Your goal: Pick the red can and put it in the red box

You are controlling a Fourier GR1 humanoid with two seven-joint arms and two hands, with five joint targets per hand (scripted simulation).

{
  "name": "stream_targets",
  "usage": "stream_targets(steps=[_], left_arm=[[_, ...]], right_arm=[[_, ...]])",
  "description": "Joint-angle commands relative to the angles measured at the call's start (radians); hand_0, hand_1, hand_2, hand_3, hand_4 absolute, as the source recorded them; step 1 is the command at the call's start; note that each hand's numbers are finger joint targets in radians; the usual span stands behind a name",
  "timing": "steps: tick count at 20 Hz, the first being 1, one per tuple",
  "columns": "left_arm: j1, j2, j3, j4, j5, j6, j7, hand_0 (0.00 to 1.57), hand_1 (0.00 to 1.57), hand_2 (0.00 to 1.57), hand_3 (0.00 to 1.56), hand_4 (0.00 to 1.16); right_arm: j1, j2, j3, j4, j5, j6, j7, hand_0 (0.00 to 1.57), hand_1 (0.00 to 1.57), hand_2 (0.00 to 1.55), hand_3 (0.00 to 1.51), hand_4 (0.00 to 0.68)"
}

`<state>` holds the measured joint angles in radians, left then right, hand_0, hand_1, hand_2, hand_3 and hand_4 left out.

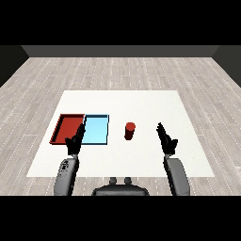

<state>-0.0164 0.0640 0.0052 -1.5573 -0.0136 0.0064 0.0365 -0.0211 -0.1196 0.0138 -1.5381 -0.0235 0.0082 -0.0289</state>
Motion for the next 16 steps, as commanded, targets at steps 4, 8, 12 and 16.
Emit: stream_targets(steps=[4,8,12,16], left_arm=[[0.017,0.009,0.02,-0.011,-0.016,-0.001,-0.027,0.0,0.0,0.0,0.0,0.0],[-0.019,-0.01,0.06,-0.103,0.039,-0.01,-0.269,0.0,0.0,0.0,0.0,0.0],[0.022,-0.035,0.056,-0.011,0.034,-0.031,-0.431,0.0,0.0,0.0,0.0,0.0],[0.059,-0.002,0.102,0.023,0.077,-0.081,-0.492,0.0,0.0,0.0,0.0,0.0]], right_arm=[[-0.049,0.055,0.01,0.035,0.067,-0.058,0.033,0.0,0.0,0.0,0.0,0.0],[-0.1,0.116,0.009,-0.011,-0.034,-0.015,-0.119,0.0,0.0,0.0,0.0,0.0],[-0.075,0.111,0.009,0.021,-0.043,0.02,-0.215,0.0,0.0,0.0,0.0,0.0],[-0.074,0.09,-0.004,0.049,-0.034,0.021,-0.247,0.0,0.0,0.0,0.0,0.0]])
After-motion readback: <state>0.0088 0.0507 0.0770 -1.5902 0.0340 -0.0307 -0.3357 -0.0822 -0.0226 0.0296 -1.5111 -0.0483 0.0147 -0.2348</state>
